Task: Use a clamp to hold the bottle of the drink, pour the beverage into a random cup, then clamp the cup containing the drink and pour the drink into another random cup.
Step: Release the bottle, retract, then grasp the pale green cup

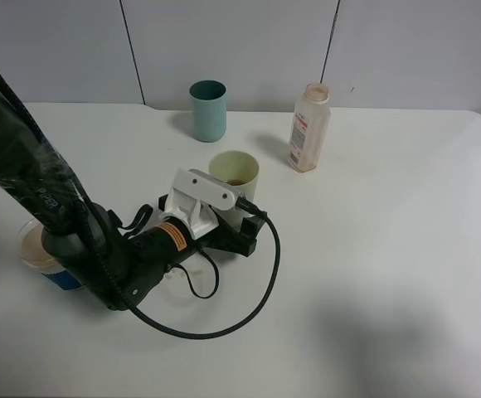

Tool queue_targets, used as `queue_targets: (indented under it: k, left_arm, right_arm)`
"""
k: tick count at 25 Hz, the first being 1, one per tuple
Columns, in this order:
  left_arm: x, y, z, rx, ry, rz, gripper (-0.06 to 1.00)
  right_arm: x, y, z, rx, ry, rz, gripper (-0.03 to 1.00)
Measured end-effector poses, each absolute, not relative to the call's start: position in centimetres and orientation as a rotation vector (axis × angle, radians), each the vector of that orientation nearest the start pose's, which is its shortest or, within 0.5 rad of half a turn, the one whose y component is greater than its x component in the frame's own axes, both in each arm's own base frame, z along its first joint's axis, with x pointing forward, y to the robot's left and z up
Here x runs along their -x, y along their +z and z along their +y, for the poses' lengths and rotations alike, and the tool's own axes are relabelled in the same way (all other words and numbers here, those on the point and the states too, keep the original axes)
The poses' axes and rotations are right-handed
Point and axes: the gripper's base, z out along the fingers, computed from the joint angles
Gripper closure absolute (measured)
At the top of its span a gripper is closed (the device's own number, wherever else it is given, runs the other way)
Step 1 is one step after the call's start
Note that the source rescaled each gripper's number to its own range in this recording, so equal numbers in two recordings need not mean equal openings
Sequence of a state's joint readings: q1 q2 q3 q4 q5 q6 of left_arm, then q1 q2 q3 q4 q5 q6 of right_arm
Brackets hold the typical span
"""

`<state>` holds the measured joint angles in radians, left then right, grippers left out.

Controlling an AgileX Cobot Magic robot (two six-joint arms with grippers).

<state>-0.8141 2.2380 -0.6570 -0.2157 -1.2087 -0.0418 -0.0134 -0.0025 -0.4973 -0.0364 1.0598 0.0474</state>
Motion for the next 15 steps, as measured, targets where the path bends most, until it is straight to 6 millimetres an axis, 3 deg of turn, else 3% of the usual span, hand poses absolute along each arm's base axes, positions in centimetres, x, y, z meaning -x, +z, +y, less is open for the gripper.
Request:
queue_targets:
  k: [15]
  left_arm:
    - [-26.1, 5.0, -24.5, -0.492, -0.483, 1.744, -0.06]
  right_arm:
    - [0.5, 27.7, -0.3, -0.064, -0.022, 2.042, -0.03]
